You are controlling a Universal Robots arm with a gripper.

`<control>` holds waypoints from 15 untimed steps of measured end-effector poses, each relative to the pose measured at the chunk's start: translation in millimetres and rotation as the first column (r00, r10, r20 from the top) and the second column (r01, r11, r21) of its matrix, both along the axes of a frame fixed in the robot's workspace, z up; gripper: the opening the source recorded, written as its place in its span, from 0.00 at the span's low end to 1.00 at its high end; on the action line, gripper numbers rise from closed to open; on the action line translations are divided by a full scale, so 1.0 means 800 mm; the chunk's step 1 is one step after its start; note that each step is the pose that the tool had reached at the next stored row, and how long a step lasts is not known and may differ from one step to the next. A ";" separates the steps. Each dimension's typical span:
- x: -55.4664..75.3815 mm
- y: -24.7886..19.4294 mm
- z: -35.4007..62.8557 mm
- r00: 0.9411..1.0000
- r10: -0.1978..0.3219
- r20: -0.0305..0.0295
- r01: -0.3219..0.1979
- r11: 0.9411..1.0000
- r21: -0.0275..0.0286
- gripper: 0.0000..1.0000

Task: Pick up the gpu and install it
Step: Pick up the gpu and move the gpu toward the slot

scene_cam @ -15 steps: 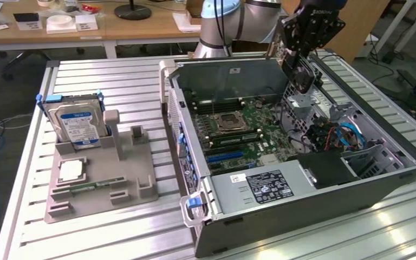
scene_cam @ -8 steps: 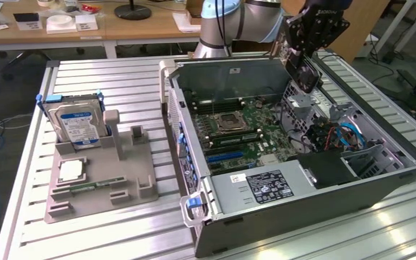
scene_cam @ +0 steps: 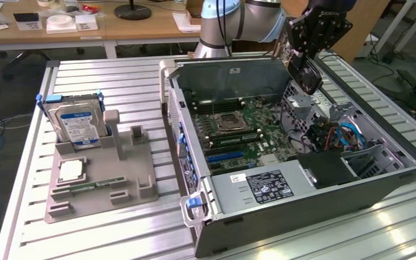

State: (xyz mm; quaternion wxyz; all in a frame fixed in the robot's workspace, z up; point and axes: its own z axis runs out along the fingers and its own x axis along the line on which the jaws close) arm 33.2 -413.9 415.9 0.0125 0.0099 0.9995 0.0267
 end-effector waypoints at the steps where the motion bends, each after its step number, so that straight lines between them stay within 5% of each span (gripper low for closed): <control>1: 0.000 -0.0012 0.000 1.000 0.000 0.000 0.000 1.000 0.000 0.27; 15: 0.010 -0.0097 -0.004 1.000 0.000 0.000 0.000 1.000 0.000 0.27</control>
